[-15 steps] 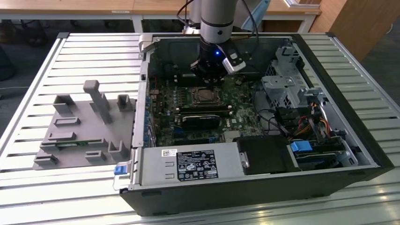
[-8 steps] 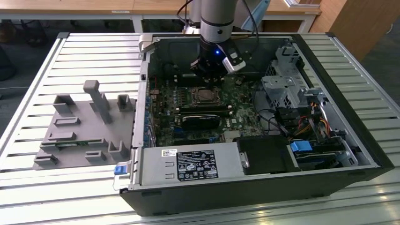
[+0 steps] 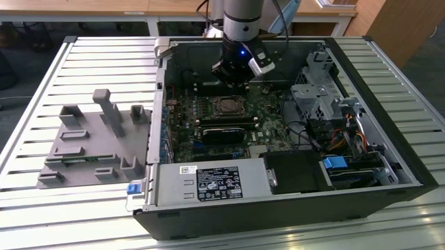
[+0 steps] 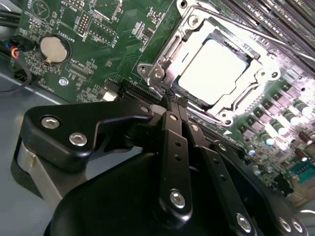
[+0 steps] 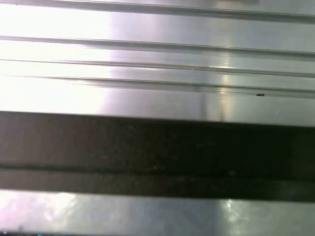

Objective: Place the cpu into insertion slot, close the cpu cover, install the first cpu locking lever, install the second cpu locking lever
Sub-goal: 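Install the first cpu locking lever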

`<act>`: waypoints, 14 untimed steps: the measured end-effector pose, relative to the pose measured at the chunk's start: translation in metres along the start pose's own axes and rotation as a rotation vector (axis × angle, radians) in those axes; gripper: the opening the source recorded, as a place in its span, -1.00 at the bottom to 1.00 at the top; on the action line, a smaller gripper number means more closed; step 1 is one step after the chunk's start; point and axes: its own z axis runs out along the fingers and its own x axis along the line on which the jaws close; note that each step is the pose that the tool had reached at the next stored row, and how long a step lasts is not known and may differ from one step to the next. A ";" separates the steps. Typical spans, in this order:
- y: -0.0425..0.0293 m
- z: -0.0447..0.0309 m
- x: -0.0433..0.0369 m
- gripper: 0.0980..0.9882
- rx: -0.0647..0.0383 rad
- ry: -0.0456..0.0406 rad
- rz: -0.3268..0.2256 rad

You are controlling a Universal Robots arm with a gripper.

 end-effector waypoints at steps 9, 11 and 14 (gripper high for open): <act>-0.0023 -0.0010 -0.0006 -0.96 0.000 0.0007 0.000; -0.0033 -0.0010 -0.0006 -0.96 0.000 0.0007 0.000; -0.0048 -0.0010 -0.0006 -0.96 0.000 0.0006 0.000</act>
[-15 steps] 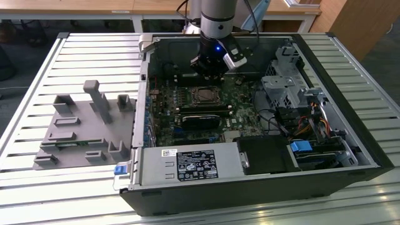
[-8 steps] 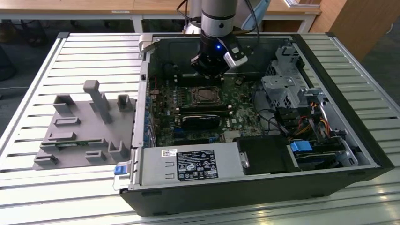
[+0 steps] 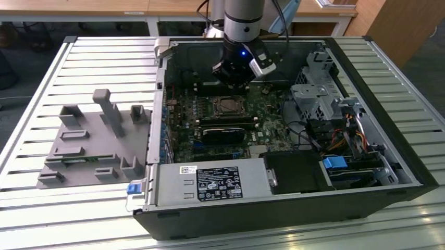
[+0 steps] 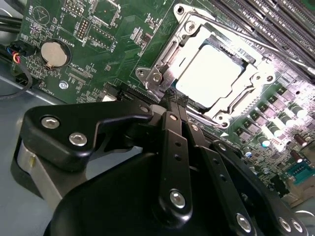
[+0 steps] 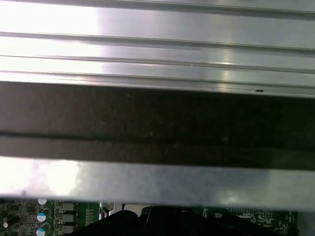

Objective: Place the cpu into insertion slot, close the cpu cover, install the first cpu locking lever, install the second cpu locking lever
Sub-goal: 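Install the first cpu locking lever, then install the second cpu locking lever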

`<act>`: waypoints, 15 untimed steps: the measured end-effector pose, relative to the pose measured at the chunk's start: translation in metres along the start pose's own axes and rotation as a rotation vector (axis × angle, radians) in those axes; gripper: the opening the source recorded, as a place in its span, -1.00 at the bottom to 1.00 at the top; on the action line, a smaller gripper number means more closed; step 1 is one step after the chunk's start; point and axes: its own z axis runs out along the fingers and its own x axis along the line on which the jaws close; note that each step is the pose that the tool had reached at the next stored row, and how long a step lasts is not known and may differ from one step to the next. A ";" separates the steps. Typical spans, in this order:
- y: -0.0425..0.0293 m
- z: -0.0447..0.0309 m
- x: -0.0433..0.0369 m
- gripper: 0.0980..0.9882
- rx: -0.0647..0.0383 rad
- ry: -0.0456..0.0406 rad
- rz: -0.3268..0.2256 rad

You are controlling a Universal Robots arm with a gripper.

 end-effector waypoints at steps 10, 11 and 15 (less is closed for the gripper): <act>-0.0033 -0.0001 -0.0002 -0.96 0.000 0.0001 0.000; -0.0037 -0.0001 -0.0002 -0.96 0.000 0.0001 0.000; -0.0053 -0.0001 -0.0003 -0.96 0.000 0.0000 0.000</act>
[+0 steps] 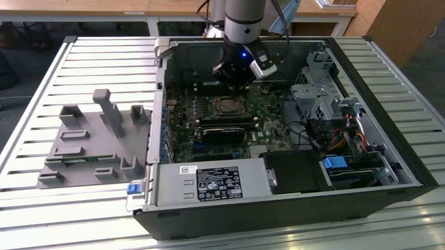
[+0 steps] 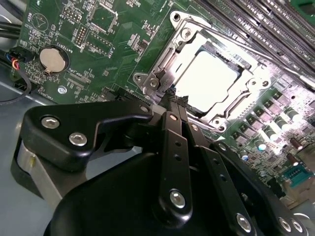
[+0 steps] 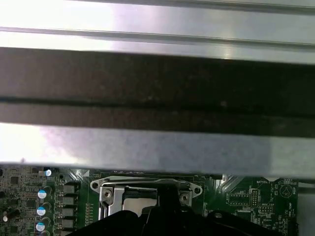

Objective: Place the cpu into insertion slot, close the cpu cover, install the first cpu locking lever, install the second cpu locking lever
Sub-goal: 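Install the second cpu locking lever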

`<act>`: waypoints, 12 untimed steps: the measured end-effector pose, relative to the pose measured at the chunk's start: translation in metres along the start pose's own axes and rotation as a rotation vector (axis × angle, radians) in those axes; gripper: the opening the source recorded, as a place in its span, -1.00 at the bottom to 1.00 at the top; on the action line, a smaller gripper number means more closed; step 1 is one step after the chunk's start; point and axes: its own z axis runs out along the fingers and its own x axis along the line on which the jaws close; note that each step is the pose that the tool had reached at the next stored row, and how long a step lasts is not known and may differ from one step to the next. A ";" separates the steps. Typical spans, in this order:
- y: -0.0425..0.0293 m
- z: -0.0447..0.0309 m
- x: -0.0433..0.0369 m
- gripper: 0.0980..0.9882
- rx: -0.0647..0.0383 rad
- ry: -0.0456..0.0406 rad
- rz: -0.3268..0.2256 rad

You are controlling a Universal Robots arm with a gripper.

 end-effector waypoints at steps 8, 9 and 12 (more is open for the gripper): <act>-0.0057 -0.0001 0.0001 -0.96 0.000 0.0000 0.000; -0.0064 -0.0001 0.0002 -0.96 0.000 0.0000 0.000; -0.0077 -0.0014 0.0002 -0.96 -0.001 0.0001 0.000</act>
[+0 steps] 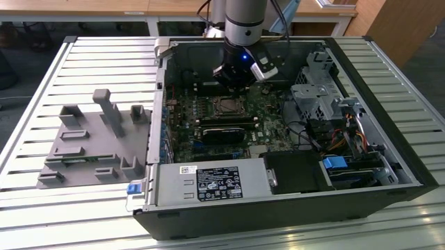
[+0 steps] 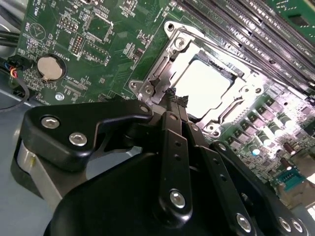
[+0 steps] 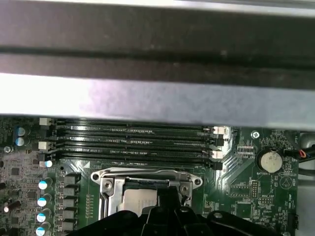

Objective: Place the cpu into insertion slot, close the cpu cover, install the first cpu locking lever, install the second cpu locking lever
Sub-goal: 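Install the second cpu locking lever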

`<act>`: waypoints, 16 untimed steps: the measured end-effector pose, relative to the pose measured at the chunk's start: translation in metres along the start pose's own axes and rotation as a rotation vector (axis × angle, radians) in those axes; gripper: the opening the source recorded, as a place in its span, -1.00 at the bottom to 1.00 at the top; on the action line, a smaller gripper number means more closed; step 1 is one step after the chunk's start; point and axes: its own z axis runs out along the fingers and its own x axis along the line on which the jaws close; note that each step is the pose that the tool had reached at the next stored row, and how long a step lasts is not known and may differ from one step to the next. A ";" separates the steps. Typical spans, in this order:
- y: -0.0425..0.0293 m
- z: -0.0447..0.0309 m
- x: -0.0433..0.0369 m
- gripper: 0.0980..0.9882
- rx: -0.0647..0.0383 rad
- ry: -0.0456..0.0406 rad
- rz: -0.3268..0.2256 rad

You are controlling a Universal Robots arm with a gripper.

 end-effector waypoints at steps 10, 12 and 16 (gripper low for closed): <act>0.0002 -0.0266 -0.0006 -0.96 -0.008 -0.0003 0.000; -0.0016 -0.0275 -0.0005 -0.96 -0.008 -0.0003 0.000; -0.0124 -0.0277 -0.0002 -0.96 -0.008 0.0008 0.000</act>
